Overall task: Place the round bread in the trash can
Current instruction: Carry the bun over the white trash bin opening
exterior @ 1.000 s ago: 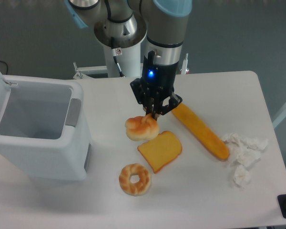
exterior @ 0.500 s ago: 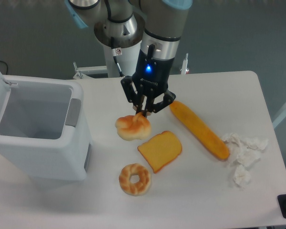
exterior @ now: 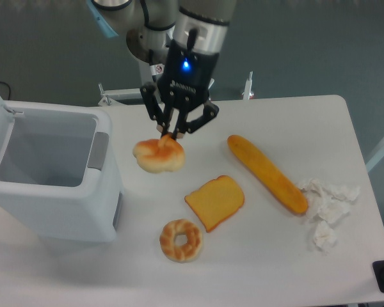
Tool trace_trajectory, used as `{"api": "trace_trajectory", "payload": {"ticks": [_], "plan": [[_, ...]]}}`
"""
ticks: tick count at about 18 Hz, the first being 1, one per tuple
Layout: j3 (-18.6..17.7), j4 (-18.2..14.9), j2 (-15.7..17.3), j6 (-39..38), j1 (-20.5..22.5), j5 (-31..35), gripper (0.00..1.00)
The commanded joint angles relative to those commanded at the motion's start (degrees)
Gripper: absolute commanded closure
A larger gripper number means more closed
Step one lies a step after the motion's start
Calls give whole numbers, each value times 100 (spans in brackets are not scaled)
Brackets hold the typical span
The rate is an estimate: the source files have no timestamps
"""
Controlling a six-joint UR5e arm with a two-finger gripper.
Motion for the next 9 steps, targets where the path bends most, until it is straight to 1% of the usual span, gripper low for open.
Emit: {"api": "trace_trajectory", "payload": {"ticks": [1, 5, 9], "plan": [[53, 0, 26, -18, -52, -18, 78], [53, 0, -9, 17, -351, -325, 78], [1, 0, -26, -9, -764, -361, 78]]}}
